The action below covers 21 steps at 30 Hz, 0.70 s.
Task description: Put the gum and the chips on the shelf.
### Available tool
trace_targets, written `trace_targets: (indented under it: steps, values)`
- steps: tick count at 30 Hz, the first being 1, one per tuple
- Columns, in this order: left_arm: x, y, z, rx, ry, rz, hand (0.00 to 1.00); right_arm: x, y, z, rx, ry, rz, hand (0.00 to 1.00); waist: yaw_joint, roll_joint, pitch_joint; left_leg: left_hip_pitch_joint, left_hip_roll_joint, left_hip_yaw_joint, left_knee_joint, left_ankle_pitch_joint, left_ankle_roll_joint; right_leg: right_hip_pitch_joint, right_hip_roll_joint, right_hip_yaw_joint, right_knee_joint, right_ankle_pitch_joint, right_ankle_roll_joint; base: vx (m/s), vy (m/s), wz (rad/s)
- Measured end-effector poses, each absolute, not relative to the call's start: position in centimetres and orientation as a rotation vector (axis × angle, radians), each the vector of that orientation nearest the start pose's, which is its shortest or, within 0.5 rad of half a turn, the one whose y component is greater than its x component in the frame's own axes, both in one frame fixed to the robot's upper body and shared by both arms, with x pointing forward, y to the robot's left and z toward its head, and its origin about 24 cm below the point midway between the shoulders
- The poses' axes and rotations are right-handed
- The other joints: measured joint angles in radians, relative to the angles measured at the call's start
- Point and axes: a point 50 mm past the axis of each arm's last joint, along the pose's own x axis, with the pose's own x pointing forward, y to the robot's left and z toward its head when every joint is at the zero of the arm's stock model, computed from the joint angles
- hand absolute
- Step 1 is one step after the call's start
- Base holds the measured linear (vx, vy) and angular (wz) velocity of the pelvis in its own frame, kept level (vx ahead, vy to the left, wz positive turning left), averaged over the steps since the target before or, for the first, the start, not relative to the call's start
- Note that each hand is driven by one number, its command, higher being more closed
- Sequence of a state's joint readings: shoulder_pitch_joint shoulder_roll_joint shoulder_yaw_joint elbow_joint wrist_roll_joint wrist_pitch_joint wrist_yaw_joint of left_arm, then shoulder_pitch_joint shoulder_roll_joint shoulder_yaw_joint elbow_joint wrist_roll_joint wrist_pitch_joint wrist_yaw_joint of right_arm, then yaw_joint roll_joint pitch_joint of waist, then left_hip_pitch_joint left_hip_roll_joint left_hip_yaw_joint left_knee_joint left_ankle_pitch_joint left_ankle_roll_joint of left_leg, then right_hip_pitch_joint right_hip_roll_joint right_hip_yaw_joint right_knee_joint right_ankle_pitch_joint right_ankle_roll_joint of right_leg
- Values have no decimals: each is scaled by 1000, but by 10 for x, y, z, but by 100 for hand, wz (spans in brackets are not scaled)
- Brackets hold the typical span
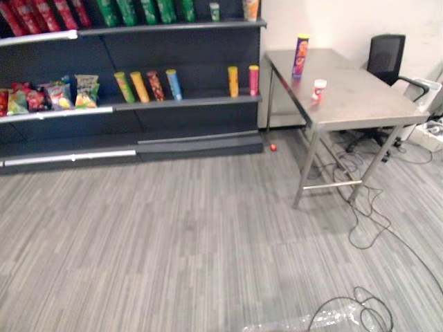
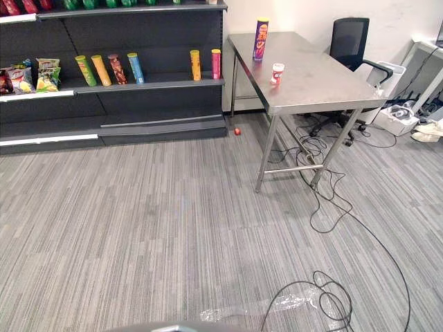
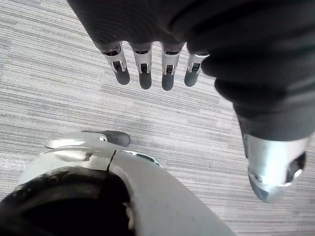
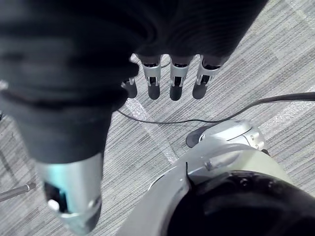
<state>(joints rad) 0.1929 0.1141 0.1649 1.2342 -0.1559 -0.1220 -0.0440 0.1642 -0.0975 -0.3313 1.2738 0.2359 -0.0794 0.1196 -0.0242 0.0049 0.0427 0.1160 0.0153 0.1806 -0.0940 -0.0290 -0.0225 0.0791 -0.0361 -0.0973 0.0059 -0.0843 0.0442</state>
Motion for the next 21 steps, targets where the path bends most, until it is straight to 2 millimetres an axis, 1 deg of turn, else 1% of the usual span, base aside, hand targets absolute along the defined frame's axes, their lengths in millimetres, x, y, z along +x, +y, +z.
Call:
trace_targets:
  steps: [1, 11, 12, 17, 21]
  values:
    - [17, 213, -173, -146, 1254, 338, 0, 15, -212, -174, 384, 1237, -479, 0, 1, -4, 13, 10, 1, 1, 0, -3, -5, 14, 1, -2, -6, 0, 0, 48, -15, 0]
    - [17, 213, -173, -145, 1254, 339, 0, 27, -211, -174, 383, 1198, -469, 0, 1, -7, 24, 27, 11, 6, -5, -12, -20, 35, 8, -5, -21, 0, 1, -9, -26, 0]
    - [17, 213, -173, -145, 1254, 339, 0, 27, -211, -174, 383, 1196, -469, 0, 1, -5, 25, 26, 12, 7, -6, -12, -20, 34, 9, -6, -21, 2, 3, -84, -20, 1]
    - [17, 213, -173, -145, 1255, 338, 0, 28, -212, -174, 377, 1194, -464, 0, 1, -11, 30, 25, 14, 16, -7, -6, -10, 30, 11, -5, -24, 1, 10, -82, -24, -4]
    - [17, 212, -173, -144, 1255, 336, 0, 28, -212, -173, 352, 1191, -441, 0, 1, -13, 30, 20, 13, 12, -7, -7, -11, 30, 9, -13, -26, 1, 10, -32, -16, 3]
